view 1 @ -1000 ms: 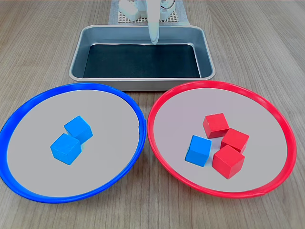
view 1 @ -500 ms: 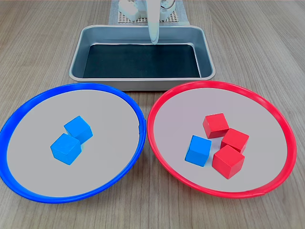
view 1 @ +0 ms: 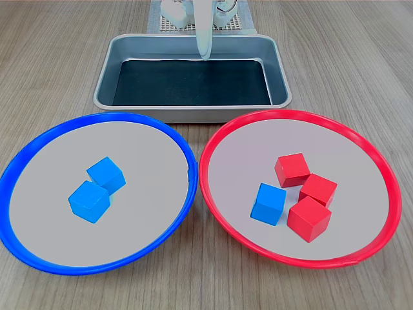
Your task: Relocate any blue block in the red dish to the blue dish, correcting any misplacements.
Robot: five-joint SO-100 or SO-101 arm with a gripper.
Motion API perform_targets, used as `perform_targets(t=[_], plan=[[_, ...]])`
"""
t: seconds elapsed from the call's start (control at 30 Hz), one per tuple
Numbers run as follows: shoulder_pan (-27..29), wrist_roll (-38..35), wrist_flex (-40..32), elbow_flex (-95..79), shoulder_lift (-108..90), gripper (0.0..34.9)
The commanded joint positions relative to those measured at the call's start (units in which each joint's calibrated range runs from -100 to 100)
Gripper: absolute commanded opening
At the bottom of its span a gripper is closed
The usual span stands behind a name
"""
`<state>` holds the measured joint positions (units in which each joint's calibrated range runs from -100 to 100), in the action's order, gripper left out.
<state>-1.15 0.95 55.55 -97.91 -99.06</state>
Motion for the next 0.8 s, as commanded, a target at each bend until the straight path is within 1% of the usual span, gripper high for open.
perform_targets(t=[0.0, 0.2, 0.43, 0.6, 0.77], plan=[[-0.31, -0.10, -2.76, -0.45, 0.09, 0.0], [0.35, -1.12, -7.47, 3.37, 2.56, 0.0], [0.44, -1.32, -15.64, 18.58, 19.19, 0.0], [0.35, -0.83, -16.30, 31.23, 32.15, 0.0], [-1.44, 0.20, -18.28, 38.42, 43.67, 0.0]])
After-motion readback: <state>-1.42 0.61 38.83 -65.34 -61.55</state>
